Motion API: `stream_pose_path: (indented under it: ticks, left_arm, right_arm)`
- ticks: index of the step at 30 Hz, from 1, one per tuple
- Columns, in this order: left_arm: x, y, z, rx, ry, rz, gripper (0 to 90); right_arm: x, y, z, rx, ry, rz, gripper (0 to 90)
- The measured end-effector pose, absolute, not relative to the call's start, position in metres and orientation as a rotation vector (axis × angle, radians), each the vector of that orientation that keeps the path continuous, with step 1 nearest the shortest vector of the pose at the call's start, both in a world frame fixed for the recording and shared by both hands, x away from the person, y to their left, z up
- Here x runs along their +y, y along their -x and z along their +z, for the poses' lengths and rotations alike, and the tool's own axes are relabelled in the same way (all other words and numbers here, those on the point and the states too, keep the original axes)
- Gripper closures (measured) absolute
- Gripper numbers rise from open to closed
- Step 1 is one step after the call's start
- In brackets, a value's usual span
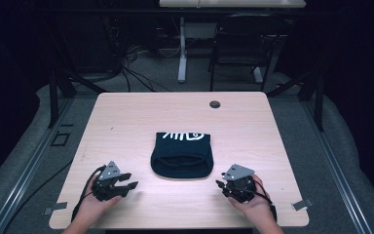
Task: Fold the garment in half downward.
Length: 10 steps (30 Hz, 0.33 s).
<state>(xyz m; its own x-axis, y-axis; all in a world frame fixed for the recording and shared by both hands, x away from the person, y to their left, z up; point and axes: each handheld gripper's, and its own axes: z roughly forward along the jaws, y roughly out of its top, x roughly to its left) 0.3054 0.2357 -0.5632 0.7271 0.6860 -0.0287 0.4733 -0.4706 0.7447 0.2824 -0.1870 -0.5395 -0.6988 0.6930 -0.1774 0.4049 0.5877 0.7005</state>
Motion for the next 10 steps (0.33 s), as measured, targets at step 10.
stream_pose_path:
  ticks: [10]
  left_arm:
    - [0.24, -0.308, -0.568, 0.907, -2.13, 0.363, 49.4]
  right_arm:
    - [-0.184, -0.283, -0.552, 2.391, -0.859, 0.842, 57.2]
